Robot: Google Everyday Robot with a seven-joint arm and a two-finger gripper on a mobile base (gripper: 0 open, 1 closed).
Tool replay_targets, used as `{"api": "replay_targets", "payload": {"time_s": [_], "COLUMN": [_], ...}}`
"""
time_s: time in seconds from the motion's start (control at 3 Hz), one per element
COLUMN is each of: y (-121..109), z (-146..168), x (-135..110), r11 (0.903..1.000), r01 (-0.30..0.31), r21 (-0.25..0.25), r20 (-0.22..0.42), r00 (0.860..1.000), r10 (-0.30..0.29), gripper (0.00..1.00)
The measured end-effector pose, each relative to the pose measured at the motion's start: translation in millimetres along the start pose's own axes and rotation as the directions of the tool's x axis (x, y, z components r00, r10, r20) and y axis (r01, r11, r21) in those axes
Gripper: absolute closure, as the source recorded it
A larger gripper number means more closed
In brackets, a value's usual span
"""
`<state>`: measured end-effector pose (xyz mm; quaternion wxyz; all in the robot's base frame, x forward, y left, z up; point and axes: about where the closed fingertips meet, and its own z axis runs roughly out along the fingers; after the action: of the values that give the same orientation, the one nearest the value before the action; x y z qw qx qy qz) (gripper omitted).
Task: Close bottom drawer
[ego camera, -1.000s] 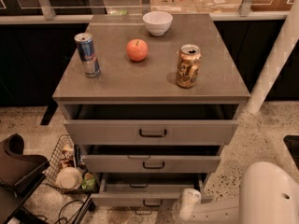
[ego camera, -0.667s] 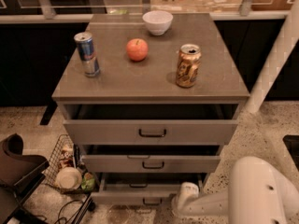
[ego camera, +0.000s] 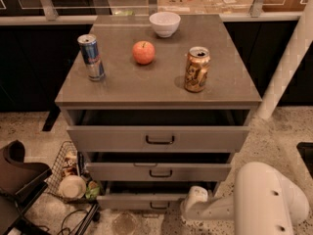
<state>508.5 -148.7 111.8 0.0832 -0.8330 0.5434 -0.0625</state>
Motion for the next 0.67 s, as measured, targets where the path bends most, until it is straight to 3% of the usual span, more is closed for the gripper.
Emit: {"api": "replay_targets", "payload": {"time_s": [0.33, 0.67], "y": [-3.8, -25.3], "z": [2.1, 10.7], "x": [4.0, 20.8], "r11": [1.0000, 0.9999], "r01": [-0.001, -0.006], "r21": [0.003, 0.010], "r20": [-0.007, -0.024], "r00": [1.000, 1.000], "r10": [0.001, 0.006], "gripper": [1.00, 1.00]}}
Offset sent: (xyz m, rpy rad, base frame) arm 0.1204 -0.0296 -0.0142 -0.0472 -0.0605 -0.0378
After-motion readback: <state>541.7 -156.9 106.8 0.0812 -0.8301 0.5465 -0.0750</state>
